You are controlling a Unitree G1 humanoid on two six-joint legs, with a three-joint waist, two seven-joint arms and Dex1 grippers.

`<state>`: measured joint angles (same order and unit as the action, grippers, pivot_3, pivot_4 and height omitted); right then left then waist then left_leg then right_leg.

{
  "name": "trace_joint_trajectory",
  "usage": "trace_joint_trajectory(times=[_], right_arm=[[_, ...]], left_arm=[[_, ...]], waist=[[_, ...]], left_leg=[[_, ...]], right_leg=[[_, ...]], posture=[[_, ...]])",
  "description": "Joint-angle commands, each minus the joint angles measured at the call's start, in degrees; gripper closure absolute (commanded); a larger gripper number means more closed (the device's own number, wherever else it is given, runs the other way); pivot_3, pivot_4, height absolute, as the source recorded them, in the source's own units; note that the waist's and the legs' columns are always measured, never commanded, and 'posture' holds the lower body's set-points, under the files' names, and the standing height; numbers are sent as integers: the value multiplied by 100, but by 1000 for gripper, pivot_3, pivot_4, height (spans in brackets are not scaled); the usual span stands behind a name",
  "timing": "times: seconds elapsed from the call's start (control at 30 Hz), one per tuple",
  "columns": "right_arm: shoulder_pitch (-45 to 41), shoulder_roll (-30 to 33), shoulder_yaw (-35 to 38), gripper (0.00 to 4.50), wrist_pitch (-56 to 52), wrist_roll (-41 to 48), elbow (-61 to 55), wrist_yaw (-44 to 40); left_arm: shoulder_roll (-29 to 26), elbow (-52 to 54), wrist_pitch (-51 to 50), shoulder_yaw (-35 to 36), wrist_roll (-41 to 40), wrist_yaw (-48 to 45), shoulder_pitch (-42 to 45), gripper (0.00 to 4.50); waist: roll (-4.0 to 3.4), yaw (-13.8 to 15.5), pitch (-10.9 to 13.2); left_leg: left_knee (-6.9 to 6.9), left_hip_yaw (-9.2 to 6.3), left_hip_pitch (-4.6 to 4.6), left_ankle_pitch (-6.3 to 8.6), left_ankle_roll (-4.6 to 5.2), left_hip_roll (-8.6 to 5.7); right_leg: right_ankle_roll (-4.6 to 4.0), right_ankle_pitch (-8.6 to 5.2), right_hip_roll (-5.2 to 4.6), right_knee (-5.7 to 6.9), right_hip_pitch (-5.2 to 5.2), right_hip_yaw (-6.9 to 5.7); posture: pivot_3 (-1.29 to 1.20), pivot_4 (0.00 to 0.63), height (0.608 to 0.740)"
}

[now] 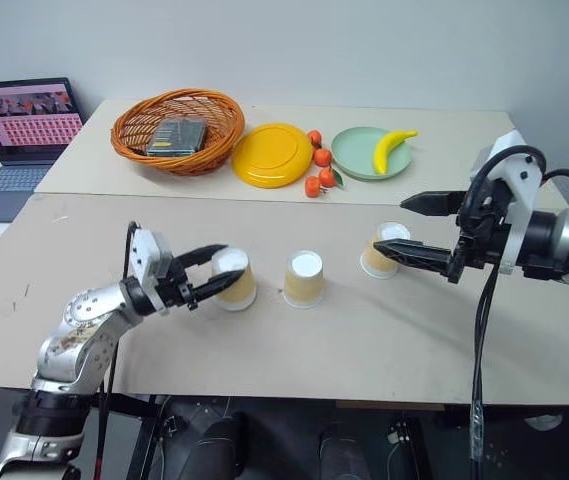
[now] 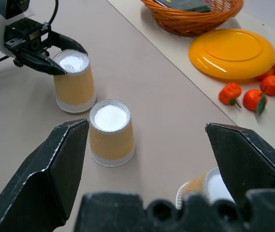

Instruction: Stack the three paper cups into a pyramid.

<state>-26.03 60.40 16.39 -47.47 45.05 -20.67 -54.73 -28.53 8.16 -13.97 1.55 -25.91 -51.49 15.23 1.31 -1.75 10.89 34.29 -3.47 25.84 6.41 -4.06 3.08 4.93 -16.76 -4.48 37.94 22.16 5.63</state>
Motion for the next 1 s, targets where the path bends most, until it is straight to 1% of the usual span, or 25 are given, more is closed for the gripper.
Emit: trace_joint_trajectory(times=[0.03,0.23,0.43,0.7,1.0], right_arm=[[-116,31,151,0,134,-4,-101,32],[58,78,368,0,17,86,-275,128],[382,250,830,0,-181,228,-545,214],[689,303,1201,0,-331,361,-779,364],[834,326,1309,0,-308,402,-824,416]], left_arm=[[48,103,322,-59,85,-91,-1,2041],[333,-172,581,-281,276,-74,160,2041],[772,-730,918,-557,538,-49,478,2041],[941,-1149,1180,-580,647,-114,725,2041],[1079,-1450,1431,-615,703,-181,824,2041]], waist=[[0,8,0],[0,17,0],[0,78,0],[0,72,-1],[0,79,-1]], left_leg=[[0,0,0,0,0,0],[-4,0,1,0,0,0],[0,1,2,0,1,-1],[-1,0,1,0,1,0],[-1,0,2,0,1,-1]], right_leg=[[0,0,0,-1,0,1],[0,0,1,-2,2,2],[0,0,0,-1,1,2],[1,0,1,1,1,3],[1,0,1,-1,1,3]], posture=[[0,150,732],[0,150,732],[0,150,732],[0,150,732],[0,150,732]])
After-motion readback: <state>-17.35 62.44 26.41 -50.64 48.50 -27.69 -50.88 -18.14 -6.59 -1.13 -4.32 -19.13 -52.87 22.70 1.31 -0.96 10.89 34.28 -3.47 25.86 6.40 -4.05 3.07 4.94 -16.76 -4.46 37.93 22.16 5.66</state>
